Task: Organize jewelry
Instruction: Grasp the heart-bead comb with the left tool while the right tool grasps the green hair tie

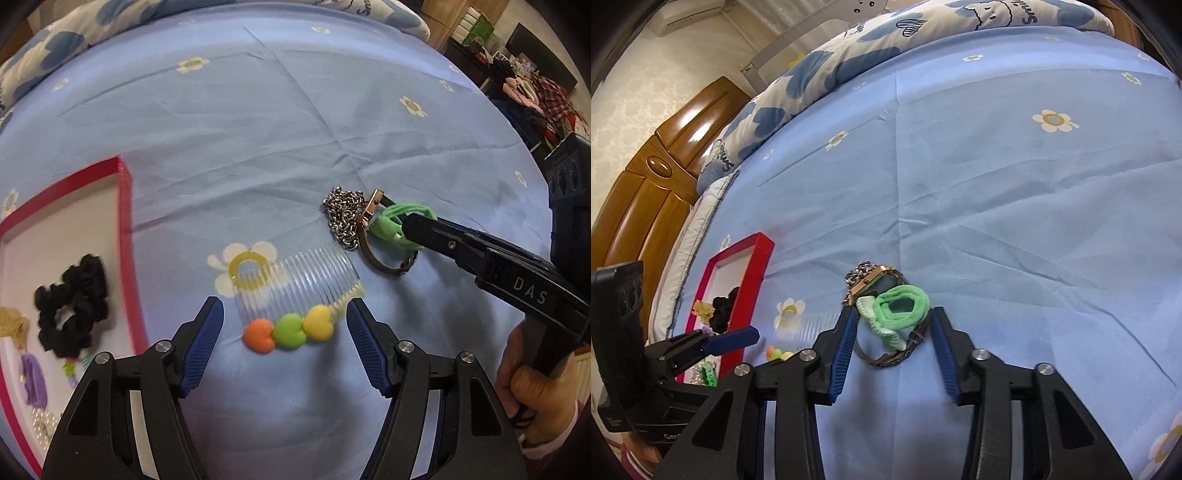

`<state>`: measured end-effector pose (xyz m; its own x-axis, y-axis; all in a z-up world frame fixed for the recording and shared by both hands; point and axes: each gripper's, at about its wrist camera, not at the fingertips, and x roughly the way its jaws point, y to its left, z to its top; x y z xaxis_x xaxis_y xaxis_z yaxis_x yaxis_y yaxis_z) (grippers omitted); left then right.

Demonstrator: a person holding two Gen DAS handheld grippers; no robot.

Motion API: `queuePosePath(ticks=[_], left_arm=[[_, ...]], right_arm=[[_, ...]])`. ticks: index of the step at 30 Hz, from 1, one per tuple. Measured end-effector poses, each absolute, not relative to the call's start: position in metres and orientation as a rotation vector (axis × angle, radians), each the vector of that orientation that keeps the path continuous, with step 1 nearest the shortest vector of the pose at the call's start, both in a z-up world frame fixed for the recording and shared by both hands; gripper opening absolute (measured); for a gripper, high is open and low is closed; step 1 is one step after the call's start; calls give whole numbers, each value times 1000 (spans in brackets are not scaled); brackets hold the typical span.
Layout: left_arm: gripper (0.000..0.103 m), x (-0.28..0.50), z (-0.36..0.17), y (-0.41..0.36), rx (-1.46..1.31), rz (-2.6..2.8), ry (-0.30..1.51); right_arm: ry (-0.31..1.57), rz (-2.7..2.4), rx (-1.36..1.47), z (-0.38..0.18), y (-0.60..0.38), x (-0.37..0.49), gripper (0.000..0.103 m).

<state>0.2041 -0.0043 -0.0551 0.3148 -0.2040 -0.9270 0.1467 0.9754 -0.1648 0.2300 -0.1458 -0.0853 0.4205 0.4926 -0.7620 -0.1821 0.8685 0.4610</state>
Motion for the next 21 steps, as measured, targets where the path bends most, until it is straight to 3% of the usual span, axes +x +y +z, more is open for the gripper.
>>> queuePosePath(ticks=[2, 3, 6, 10, 21], left_arm=[[69, 208, -61, -7, -54, -236, 1242], [69, 209, -61, -8, -47, -231, 1240], [68, 209, -62, -11, -31, -231, 1222], [54, 205, -58, -13, -5, -235, 1189], [52, 174, -42, -11, -37, -279, 1151]], right_arm=[[1054, 434, 325, -85, -145, 231, 12], [1047, 439, 325, -83, -145, 230, 9], [1015, 448, 321, -74, -146, 225, 7], [985, 451, 353, -62, -153, 217, 7], [956, 459, 399, -46, -165, 196, 7]])
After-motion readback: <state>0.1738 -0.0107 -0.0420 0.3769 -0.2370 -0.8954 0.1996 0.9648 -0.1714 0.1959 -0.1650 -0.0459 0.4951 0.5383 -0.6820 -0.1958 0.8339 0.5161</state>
